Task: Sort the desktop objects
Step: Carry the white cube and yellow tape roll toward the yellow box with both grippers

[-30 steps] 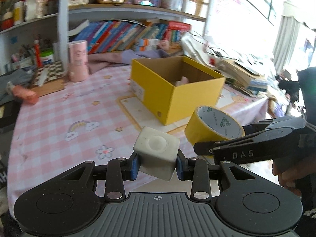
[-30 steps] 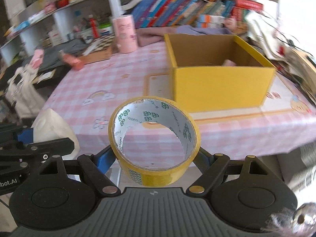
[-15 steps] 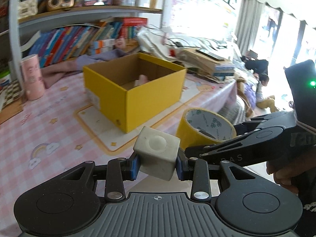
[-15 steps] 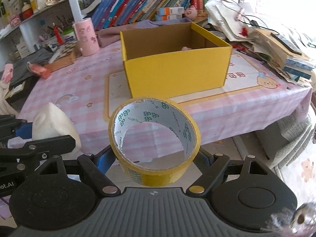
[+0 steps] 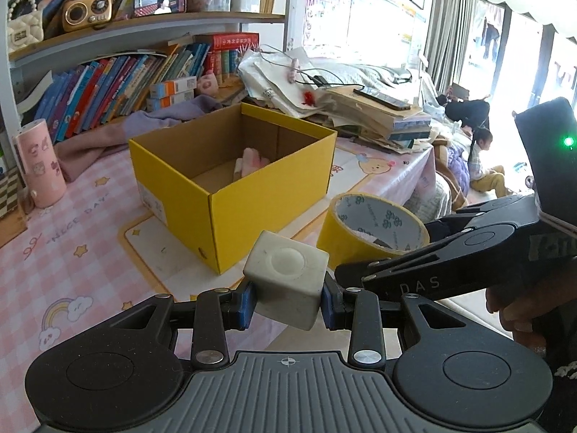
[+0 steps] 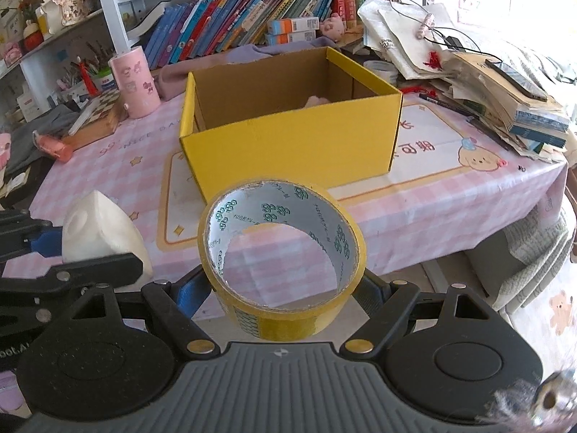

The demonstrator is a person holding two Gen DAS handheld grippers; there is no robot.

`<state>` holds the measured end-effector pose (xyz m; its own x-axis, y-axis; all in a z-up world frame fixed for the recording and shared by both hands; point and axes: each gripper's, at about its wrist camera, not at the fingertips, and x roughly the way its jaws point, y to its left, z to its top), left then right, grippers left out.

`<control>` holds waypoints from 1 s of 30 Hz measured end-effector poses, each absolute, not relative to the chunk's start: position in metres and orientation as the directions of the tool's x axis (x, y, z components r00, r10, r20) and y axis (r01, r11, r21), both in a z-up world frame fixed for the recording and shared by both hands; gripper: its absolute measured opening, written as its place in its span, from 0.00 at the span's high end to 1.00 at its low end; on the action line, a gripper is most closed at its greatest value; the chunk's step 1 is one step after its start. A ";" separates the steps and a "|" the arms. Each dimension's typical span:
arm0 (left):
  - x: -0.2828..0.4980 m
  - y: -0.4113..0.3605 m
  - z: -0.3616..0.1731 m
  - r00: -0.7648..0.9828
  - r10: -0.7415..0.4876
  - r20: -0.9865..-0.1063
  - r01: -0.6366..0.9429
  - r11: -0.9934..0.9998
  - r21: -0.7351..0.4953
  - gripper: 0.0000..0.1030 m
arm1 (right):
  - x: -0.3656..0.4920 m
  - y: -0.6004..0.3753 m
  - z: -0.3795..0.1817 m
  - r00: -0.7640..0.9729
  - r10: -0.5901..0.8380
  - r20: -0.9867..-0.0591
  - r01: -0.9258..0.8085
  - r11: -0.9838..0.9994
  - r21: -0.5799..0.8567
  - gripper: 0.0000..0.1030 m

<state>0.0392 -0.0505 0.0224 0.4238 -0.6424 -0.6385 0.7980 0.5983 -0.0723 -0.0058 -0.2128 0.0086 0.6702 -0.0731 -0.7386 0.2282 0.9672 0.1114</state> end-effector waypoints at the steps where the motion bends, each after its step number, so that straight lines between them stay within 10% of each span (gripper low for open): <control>1: 0.041 -0.054 0.022 0.424 -0.642 -0.639 0.796 0.600 -0.074 0.67 | -0.004 -0.216 0.009 0.670 -0.070 -0.739 0.225 0.968 0.113 0.21; 30: 0.099 -0.174 0.072 0.669 -0.550 -0.500 0.588 0.803 -0.097 0.68 | 0.091 -0.350 0.066 0.837 0.085 -0.541 -0.077 0.996 0.037 0.21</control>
<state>0.0987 -0.1739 0.0717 0.6688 -0.5505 -0.4996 0.5881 0.8029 -0.0974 0.0912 -0.3504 0.0664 0.8366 0.0852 -0.5411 -0.0773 0.9963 0.0373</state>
